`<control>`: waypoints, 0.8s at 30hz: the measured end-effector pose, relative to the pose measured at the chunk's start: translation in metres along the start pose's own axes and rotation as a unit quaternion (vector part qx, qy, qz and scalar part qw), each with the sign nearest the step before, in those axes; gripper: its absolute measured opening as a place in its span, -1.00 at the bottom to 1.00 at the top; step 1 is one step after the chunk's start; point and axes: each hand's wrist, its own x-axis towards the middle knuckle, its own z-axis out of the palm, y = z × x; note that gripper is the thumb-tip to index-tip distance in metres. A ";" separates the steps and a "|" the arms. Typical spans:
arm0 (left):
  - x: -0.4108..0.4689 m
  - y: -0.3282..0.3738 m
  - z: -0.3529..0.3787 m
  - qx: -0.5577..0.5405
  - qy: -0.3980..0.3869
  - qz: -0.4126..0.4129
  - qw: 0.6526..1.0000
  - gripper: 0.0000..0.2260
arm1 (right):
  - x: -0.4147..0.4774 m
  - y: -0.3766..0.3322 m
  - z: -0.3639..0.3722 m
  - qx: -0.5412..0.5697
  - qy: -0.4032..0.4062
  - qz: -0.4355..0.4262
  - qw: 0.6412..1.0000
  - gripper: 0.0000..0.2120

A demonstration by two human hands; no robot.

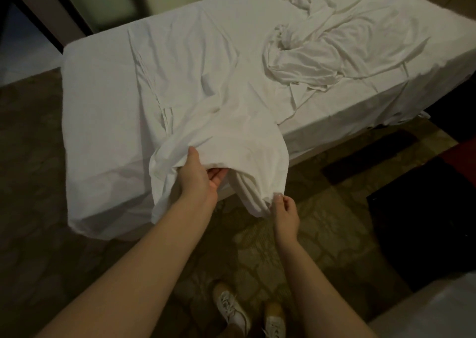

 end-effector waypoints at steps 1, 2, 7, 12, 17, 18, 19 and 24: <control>0.001 0.000 -0.001 -0.006 0.001 -0.002 1.000 -0.66 | -0.002 0.001 0.003 0.008 -0.005 0.017 1.000 -0.74; 0.001 -0.001 -0.002 -0.011 0.001 -0.002 1.000 -0.66 | -0.004 0.002 0.006 0.017 -0.009 0.042 0.999 -0.72; 0.001 -0.005 -0.010 -0.027 0.005 -0.011 1.000 -0.65 | -0.022 -0.005 0.020 0.244 -0.063 0.250 0.935 -0.46; -0.002 -0.013 -0.022 -0.031 0.009 -0.013 0.999 -0.66 | -0.031 -0.021 0.030 0.424 -0.096 0.321 0.841 -0.29; -0.006 -0.019 -0.032 -0.041 0.021 -0.003 0.999 -0.64 | -0.038 -0.050 0.050 0.537 -0.211 0.286 0.765 -0.24; -0.008 -0.019 -0.034 -0.044 0.022 -0.001 0.999 -0.65 | -0.035 -0.057 0.052 0.534 -0.202 0.273 0.775 -0.26; -0.007 -0.020 -0.036 -0.042 0.026 0.002 0.999 -0.66 | -0.027 -0.065 0.054 0.529 -0.184 0.258 0.787 -0.30; -0.011 -0.028 -0.062 -0.010 0.031 0.032 0.999 -0.56 | -0.001 -0.094 0.043 0.494 -0.111 0.280 0.816 -0.51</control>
